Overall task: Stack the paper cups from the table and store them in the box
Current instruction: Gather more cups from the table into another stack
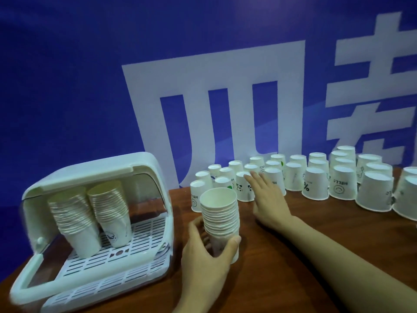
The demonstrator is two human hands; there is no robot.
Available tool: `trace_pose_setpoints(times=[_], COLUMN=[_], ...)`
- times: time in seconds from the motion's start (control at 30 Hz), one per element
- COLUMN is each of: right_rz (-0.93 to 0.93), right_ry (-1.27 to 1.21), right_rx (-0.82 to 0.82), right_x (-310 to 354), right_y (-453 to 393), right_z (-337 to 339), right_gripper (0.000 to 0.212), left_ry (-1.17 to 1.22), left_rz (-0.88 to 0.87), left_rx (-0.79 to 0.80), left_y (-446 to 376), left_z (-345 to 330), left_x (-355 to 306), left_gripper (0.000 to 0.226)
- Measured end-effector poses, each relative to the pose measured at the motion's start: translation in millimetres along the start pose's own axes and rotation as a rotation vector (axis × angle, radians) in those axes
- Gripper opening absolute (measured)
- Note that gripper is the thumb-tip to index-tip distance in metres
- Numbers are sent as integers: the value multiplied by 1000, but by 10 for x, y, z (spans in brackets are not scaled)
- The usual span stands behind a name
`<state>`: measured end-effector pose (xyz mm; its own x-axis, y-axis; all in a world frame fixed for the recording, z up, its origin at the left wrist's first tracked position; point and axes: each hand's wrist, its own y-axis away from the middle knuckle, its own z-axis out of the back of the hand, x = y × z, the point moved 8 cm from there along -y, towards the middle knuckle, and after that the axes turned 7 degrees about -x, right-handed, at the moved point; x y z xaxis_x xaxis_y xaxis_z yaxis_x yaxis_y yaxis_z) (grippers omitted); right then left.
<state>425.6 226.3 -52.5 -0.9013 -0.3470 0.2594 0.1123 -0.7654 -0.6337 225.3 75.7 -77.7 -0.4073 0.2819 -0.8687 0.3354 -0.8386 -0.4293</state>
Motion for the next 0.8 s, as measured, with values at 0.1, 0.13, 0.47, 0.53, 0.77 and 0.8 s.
trace_pose_setpoints(times=[0.1,0.13,0.47,0.53,0.77,0.8], right_rz=[30,35,-139,-240,-497,-469], right_ry=[51,67,131,124,-773,-902], right_rx=[74,70,-8,4,-255,-273], right_x=[-38,-60,-226,-283,70,186], right_y=[-185,-219,84,224,202,206], right_z=[-149,-164,312,404,1274,1354], right_gripper=[83,83,52,56,47,40], left_ry=[42,52,99,105,92,90], left_rz=[37,34,45,45,31,20], left_rx=[25,26,33,42,75,81], left_y=[-39,-51,-50,-36,-16,-13], left_z=[-24,-29,-12,-8,-39,-54], left_x=[47,56,60,31,-17,-23], left_gripper=[65,63,64,62,60,60])
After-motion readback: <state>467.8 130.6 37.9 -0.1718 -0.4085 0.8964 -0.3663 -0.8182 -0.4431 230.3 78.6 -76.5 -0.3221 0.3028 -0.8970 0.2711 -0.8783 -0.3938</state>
